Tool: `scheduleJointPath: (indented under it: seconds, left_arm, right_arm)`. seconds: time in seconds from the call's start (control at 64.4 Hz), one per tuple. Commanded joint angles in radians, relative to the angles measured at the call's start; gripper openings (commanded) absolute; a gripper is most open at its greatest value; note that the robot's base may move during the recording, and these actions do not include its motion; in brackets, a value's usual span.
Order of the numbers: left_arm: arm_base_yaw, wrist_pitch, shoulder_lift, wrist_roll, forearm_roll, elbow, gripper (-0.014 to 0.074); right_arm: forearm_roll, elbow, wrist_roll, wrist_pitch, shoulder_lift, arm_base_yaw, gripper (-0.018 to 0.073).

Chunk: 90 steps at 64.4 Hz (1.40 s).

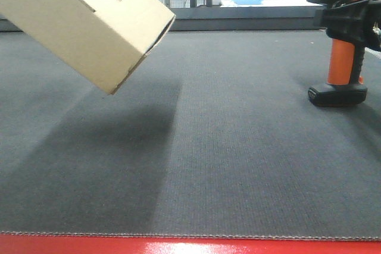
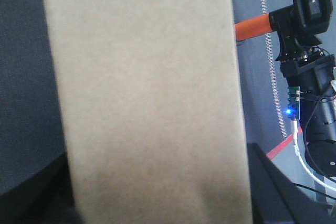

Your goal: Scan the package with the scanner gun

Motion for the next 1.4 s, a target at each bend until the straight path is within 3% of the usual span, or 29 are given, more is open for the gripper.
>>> scheduleJointPath:
  seconds: [0.0,0.078,0.171,0.279,0.683,0.838,0.915,1.009,1.241,1.381]
  left_arm:
    - [-0.005,0.008,-0.011,-0.003,-0.025,-0.001,-0.0111]
    - [-0.005,0.008,-0.011,-0.003,-0.025,-0.001,-0.0111]
    - [-0.005,0.008,-0.011,-0.003,-0.025,-0.001,-0.0111]
    - [-0.005,0.008,-0.011,-0.003,-0.025,-0.001,-0.0111]
    - [-0.005,0.008,-0.016,-0.003,-0.025,-0.001,-0.0111]
    - [-0.005,0.008,-0.016,-0.003,-0.008,-0.006,-0.0111]
    - [-0.005,0.008,-0.016,-0.010,0.054,-0.033,-0.0111]
    - [-0.005,0.008,-0.016,-0.094,0.185,-0.090,-0.0111]
    - [-0.005,0.008,-0.016,-0.229,0.598,-0.272,-0.0111]
    - [-0.005,0.008,-0.016,-0.245,0.823,-0.325,-0.0111]
  right_arm:
    - [-0.025,-0.004,0.000,-0.024,-0.006,-0.004,-0.0101]
    - [-0.025,-0.004,0.000,-0.017,-0.006,-0.004,0.0048]
    - [-0.025,-0.004,0.000,-0.013,-0.006,-0.004,0.0342]
    - [-0.025,-0.004,0.000,-0.001,-0.006,-0.004,0.0579]
    - [-0.025,-0.004,0.000,0.184,-0.061,-0.004,0.0571]
    - [-0.010,-0.002,-0.056,0.309,-0.123,-0.004,0.0571]
    - [0.002,-0.002,-0.068,0.367,-0.156,-0.004,0.0571]
    - [0.002,0.007,-0.070,0.406,-0.195,-0.004,0.0571]
    - [0.002,0.041,-0.070,0.573,-0.320,-0.004,0.0571]
    - [0.002,0.048,-0.070,0.707,-0.410,-0.004,0.0571]
